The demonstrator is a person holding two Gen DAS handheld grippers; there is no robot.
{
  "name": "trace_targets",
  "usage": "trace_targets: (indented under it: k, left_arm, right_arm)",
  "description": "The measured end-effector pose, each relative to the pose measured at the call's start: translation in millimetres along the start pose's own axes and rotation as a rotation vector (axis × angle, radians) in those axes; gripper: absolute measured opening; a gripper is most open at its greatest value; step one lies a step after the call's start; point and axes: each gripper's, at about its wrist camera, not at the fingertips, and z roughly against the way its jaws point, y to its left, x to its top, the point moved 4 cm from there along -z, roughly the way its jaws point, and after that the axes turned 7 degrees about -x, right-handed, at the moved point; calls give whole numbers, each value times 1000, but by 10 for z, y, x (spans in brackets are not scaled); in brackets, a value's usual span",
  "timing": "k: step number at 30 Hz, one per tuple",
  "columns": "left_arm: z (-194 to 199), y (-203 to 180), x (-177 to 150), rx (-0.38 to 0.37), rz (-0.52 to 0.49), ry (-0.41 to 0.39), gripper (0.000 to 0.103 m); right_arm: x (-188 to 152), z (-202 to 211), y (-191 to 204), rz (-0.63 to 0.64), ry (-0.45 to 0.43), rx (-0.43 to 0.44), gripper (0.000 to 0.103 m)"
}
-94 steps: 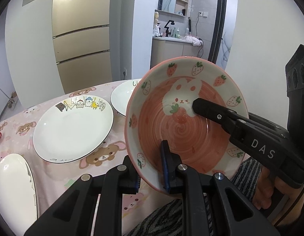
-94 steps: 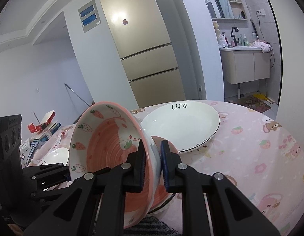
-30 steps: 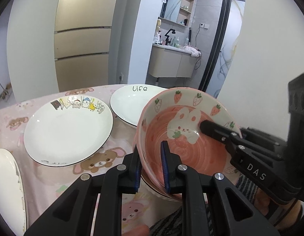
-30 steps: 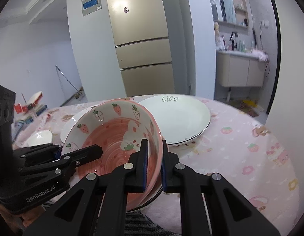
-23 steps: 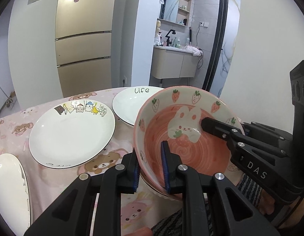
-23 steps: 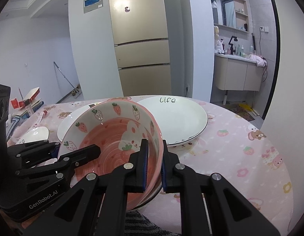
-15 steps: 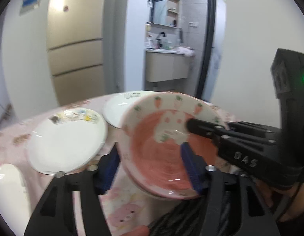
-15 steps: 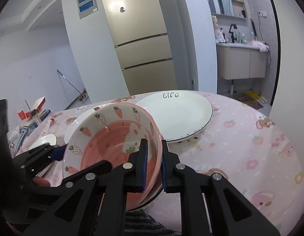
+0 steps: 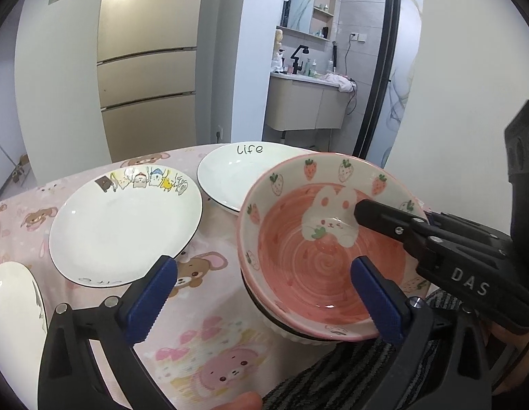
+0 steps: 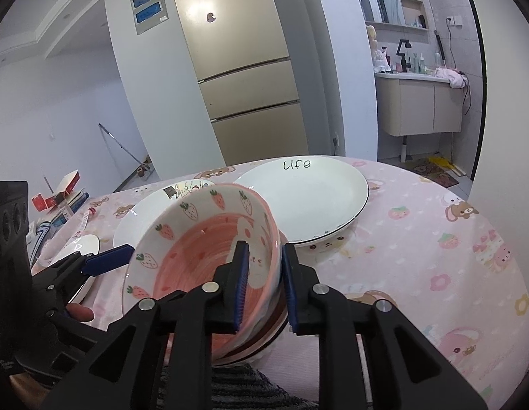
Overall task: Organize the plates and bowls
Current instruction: 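Lower the pink bowl onto the stack and open both tools, then move both tools over to the white 'Life' plate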
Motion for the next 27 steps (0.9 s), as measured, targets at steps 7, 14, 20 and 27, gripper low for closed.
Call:
trace_targets:
  k: [7, 14, 20, 27]
  left_arm:
    - [14, 45, 0, 6, 20, -12, 103]
    - [103, 110, 13, -7, 52, -51, 103]
    - [109, 119, 13, -3, 57, -55, 103]
    - [139, 185, 19, 12, 87, -69, 103]
  right_arm:
    - [17, 44, 6, 5, -22, 4, 21]
    - [66, 204, 30, 11, -112, -20, 54]
    - [87, 194, 2, 4, -114, -29, 89]
    - [112, 226, 31, 0, -140, 26, 103]
